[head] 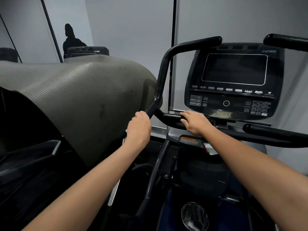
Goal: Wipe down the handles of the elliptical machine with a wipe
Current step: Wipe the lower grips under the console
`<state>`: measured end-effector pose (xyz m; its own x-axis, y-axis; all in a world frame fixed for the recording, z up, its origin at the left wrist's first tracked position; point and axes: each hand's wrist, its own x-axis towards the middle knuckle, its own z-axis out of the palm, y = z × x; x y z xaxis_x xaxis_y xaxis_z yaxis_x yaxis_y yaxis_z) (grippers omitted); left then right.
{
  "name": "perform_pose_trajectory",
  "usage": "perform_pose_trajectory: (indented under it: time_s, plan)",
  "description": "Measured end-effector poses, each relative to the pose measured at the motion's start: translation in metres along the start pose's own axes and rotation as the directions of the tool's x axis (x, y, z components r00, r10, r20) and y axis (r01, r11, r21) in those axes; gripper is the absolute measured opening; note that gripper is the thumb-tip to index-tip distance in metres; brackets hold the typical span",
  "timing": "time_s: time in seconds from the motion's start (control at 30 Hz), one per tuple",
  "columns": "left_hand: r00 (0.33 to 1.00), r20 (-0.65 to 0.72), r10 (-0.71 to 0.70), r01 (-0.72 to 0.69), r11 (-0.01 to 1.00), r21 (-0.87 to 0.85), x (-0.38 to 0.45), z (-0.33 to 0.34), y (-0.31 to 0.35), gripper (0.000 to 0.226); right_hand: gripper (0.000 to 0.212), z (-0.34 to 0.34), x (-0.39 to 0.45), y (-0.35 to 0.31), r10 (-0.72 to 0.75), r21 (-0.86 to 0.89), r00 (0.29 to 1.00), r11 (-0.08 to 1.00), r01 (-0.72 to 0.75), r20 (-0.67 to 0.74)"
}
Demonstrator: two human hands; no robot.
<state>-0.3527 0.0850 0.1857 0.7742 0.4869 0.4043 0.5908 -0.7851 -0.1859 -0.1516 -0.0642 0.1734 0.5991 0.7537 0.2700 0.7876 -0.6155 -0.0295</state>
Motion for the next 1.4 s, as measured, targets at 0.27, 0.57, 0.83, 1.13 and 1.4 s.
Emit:
perform_pose_trajectory:
  time_s: [0.27,0.57,0.83,1.13,1.4]
  plan:
    - [0.868,0.489,0.089,0.177,0.864,-0.472,0.068,-0.028,-0.010,0.043,0.050,0.002,0.000,0.013,0.082,-0.085,0.994,0.994,-0.076,0.070]
    - [0.708,0.674,0.211,0.619,0.276,-0.735,0.034,-0.018,-0.051,0.057,0.050,0.000,-0.007,0.027,0.155,-0.109,0.984,0.983,-0.145,0.092]
    - [0.984,0.052,-0.168,0.171,0.983,-0.072,-0.009,0.004,0.015,0.031,0.049,-0.001,0.000,0.032,0.137,-0.048,0.979,0.990,-0.131,0.150]
    - [0.942,0.311,-0.123,0.208,0.943,-0.258,0.074,-0.006,0.022,0.038,0.048,0.001,-0.003,0.034,0.125,-0.056,0.986,0.991,-0.120,0.106]
    - [0.645,0.714,0.271,0.685,0.209,-0.698,0.074,-0.016,-0.031,0.047,0.049,0.001,-0.004,0.033,0.112,-0.072,0.990,0.992,-0.106,0.085]
